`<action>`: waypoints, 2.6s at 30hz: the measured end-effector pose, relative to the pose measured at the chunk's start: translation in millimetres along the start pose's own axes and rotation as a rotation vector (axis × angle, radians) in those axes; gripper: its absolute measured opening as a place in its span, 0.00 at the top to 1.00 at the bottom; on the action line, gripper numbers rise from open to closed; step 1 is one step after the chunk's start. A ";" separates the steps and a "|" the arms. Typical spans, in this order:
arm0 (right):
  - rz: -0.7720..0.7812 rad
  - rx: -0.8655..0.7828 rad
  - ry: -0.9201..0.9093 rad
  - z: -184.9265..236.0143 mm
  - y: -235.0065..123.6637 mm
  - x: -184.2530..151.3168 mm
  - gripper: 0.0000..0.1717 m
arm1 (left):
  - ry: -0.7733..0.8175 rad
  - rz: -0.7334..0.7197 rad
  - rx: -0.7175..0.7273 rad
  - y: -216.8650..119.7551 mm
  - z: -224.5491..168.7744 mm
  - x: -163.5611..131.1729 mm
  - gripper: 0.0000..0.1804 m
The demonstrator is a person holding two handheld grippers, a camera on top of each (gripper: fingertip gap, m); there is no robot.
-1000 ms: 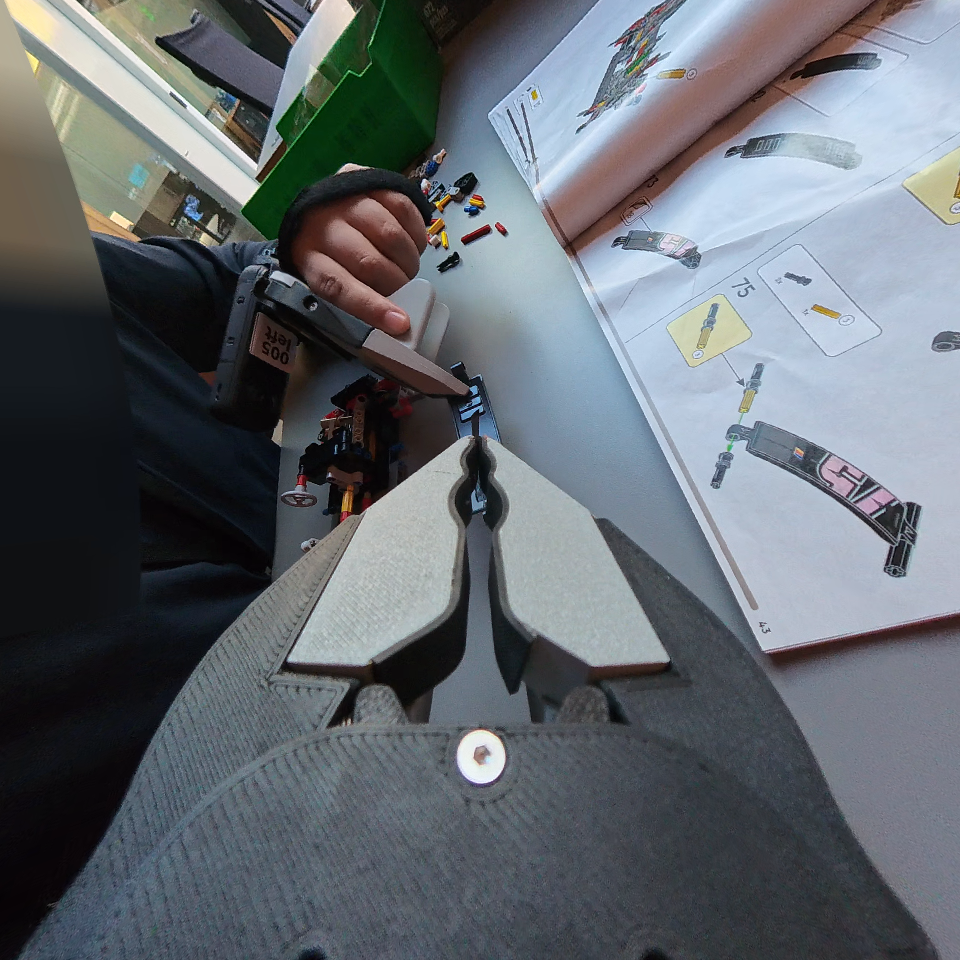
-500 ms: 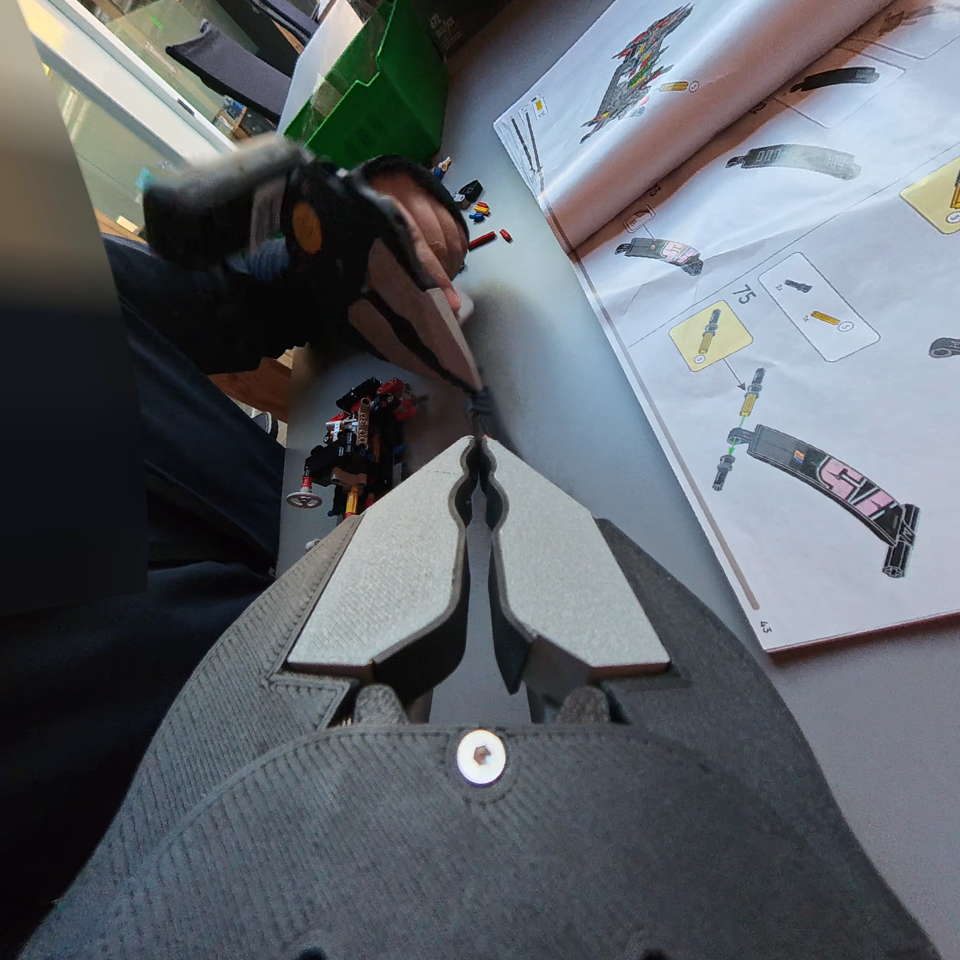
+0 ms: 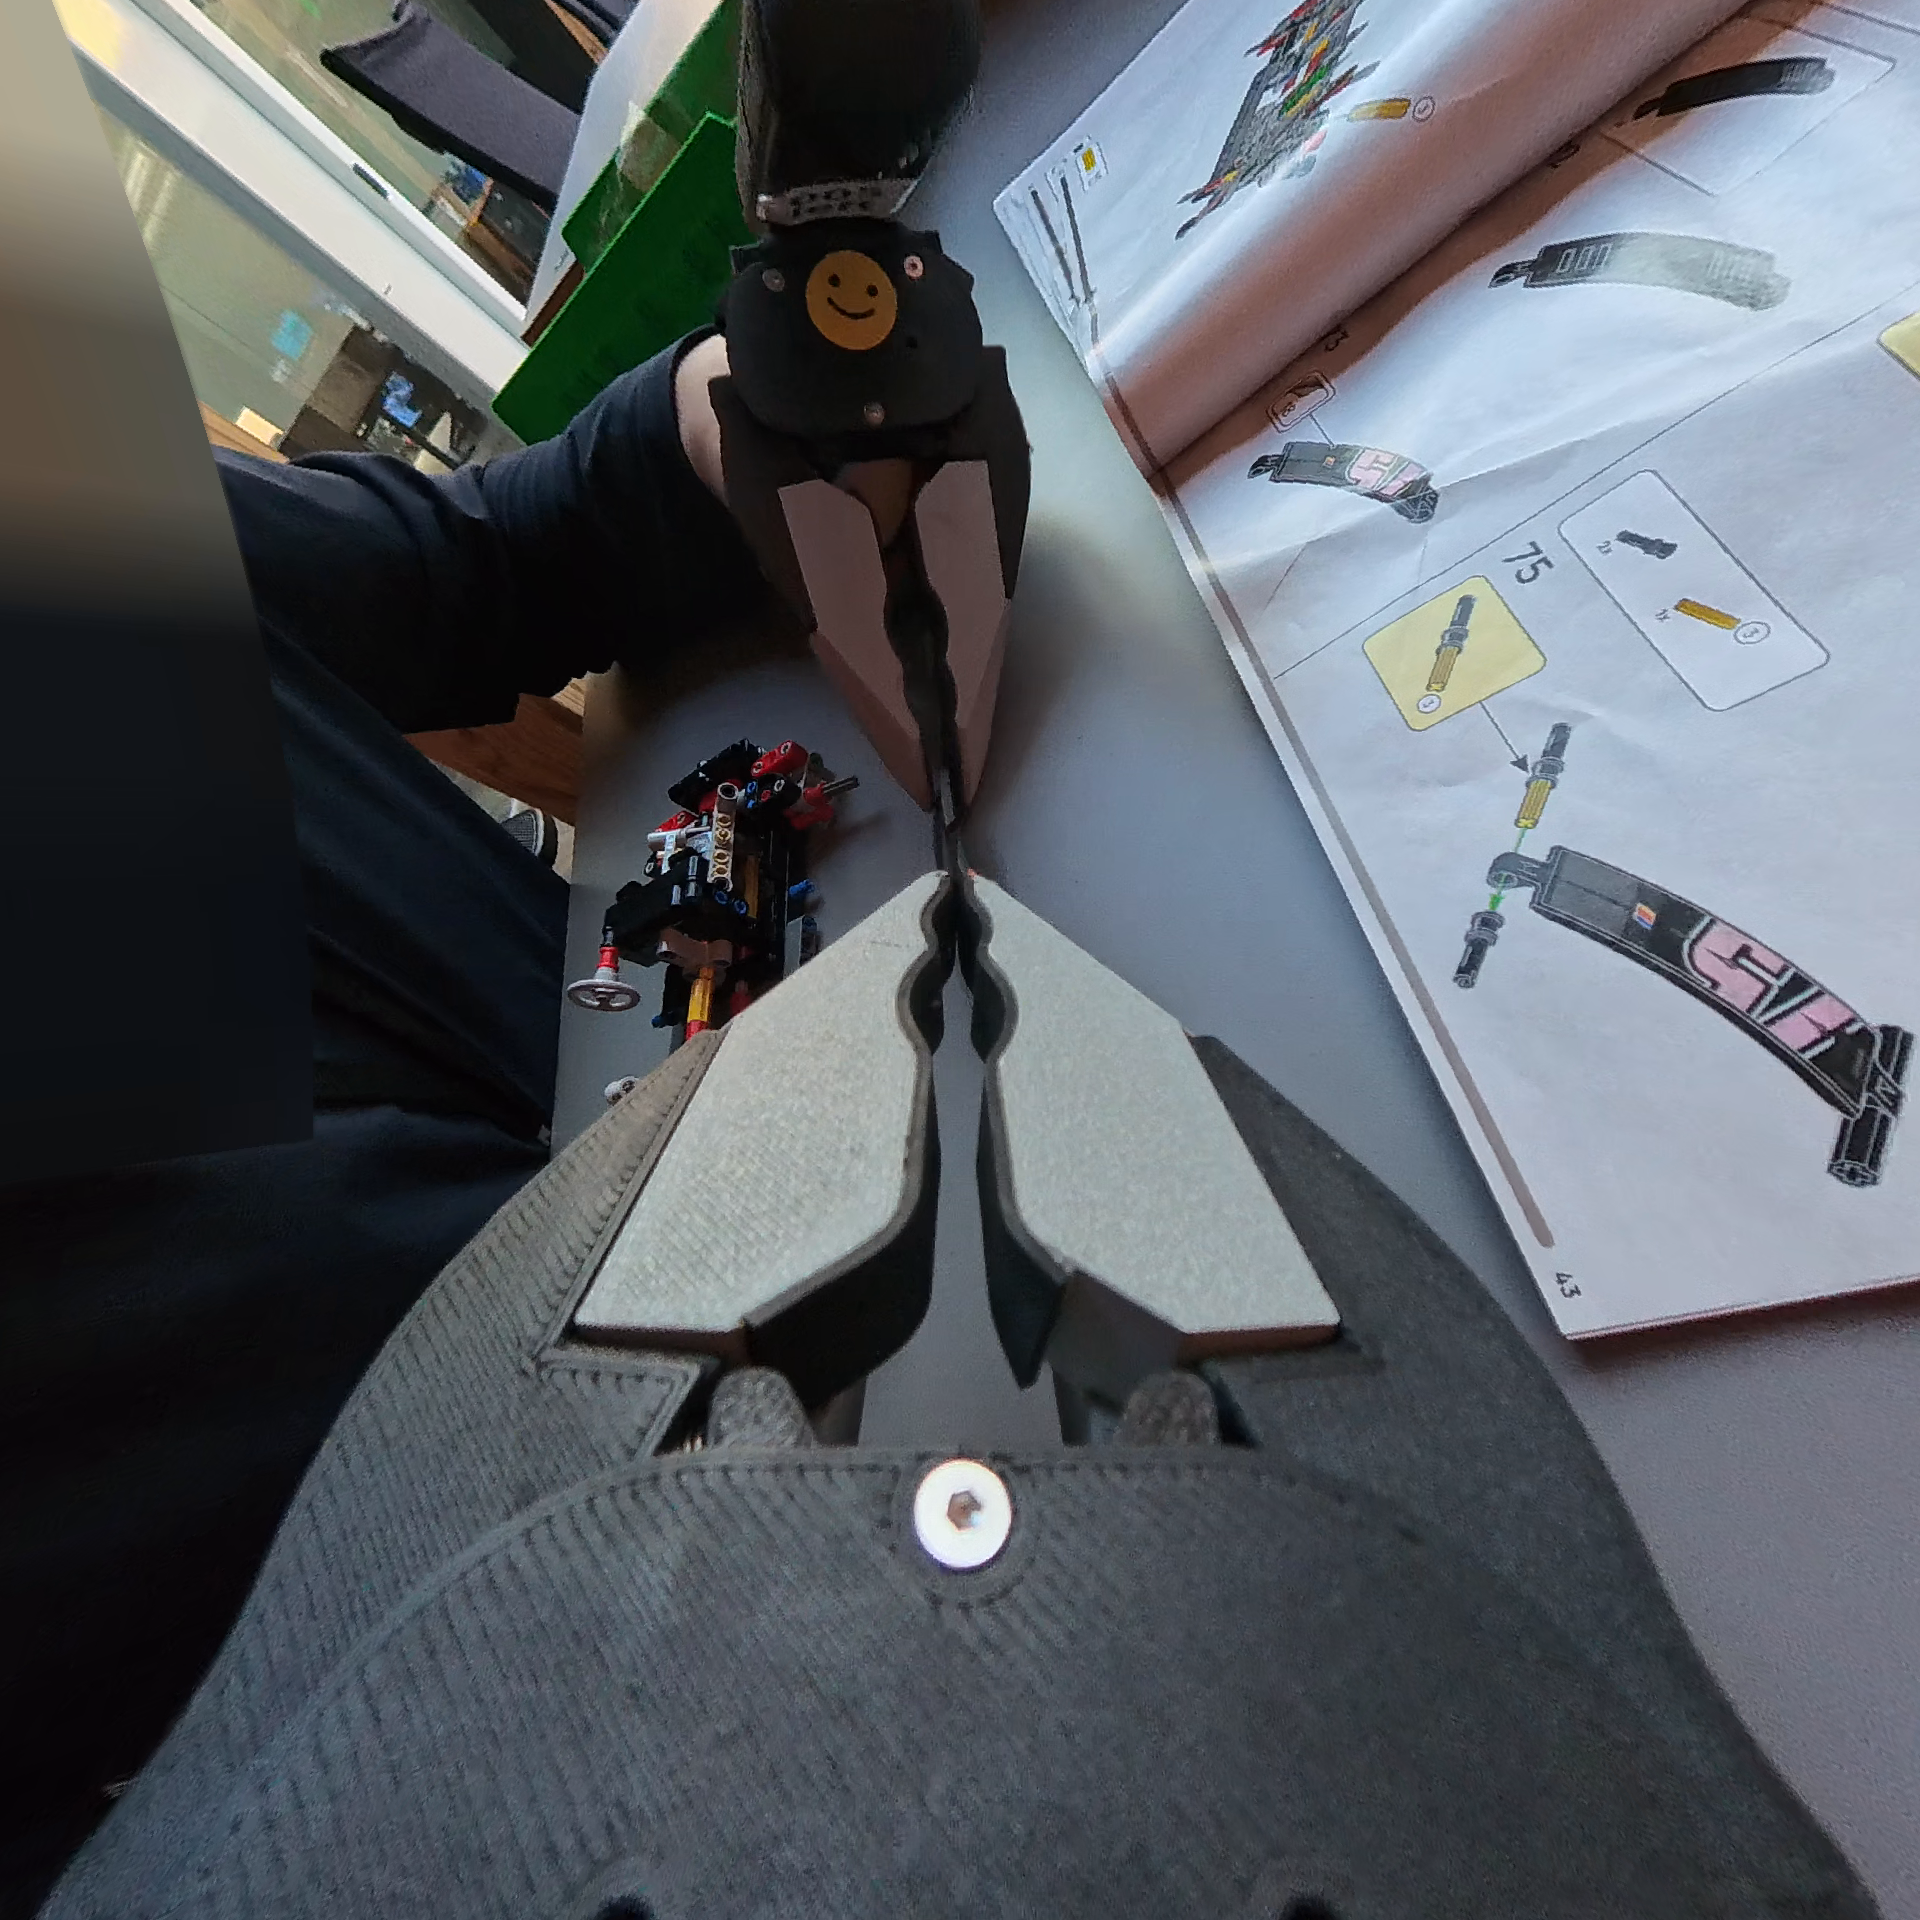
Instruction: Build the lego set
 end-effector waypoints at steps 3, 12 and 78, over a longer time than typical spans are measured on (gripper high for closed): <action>0.005 -0.007 -0.001 -0.7 1.1 -0.7 1.00 | -0.001 -0.005 0.015 -2.6 2.9 0.2 0.97; 0.002 -0.008 0.004 -2.4 -0.3 -0.7 1.00 | 0.044 0.018 0.090 -17.4 6.5 3.2 0.83; 0.374 -0.259 -0.227 25.2 89.0 -20.9 1.00 | 0.501 0.081 0.102 -0.8 -12.2 -1.3 0.75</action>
Point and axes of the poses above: each gripper's, where its closed fingertips meet, y out along the fingers, x out of its top, z = x × y across the jaws, the point moved 4 cm from there along -y, back along the fingers, and after that the axes turned 14 degrees about y, right-handed, at the moved point
